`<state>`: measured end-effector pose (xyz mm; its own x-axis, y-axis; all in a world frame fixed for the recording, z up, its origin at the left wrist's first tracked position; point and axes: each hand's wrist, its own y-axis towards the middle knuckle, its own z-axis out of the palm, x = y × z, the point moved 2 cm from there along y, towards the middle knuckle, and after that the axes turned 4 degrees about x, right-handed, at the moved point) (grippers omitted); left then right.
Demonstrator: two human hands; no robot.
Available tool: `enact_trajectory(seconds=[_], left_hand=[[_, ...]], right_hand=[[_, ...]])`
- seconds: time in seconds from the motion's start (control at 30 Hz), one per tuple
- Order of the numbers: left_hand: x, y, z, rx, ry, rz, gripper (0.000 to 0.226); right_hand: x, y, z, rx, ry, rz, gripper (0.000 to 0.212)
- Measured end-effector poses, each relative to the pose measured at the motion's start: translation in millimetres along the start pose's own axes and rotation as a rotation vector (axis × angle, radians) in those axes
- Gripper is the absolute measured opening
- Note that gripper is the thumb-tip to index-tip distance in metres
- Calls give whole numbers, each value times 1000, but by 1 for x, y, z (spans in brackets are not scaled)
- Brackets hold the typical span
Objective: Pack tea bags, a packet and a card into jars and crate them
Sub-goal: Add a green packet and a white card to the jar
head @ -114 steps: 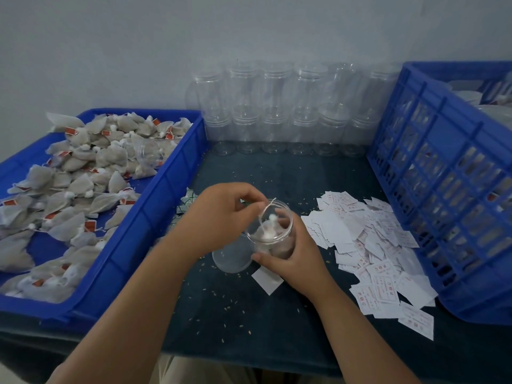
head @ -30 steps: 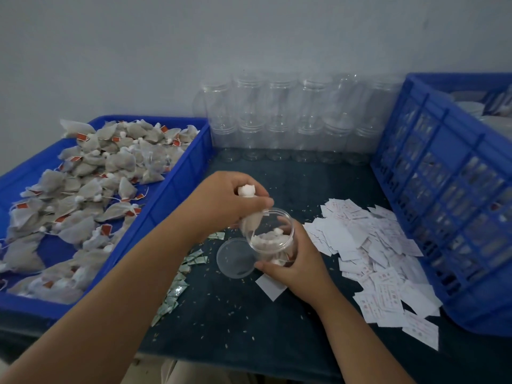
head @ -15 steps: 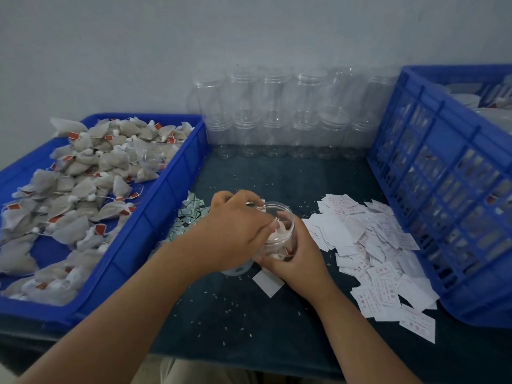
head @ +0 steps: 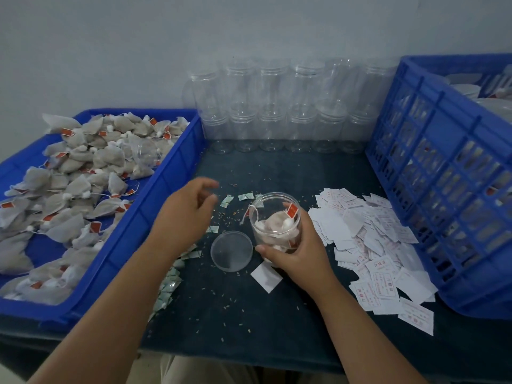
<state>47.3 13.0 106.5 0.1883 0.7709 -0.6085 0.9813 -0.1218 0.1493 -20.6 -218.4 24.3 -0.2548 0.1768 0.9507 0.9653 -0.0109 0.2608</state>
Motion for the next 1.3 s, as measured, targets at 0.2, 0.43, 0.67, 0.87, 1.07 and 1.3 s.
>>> enact_trajectory(seconds=[0.2,0.43,0.67,0.87,1.07,1.3], left_hand=[[62,-6,22,191,446,-127,12],[72,-4,32,76,446,11,22],[58,-3,26,-86,95,-77,6],[-20,-20,-7,-115,-314,122,12],[-64,-26,-2,50,156,419,28],[-55,-37,14,-229,-142,270,18]], right_hand=[[1,0,3,28,-2,-10,76],[-2,1,4,8,-14,3,76],[-3,1,4,5,-27,4,79],[-2,2,5,12,-31,-6,81],[0,1,6,13,37,3,83],[3,0,1,-15,53,-17,82]])
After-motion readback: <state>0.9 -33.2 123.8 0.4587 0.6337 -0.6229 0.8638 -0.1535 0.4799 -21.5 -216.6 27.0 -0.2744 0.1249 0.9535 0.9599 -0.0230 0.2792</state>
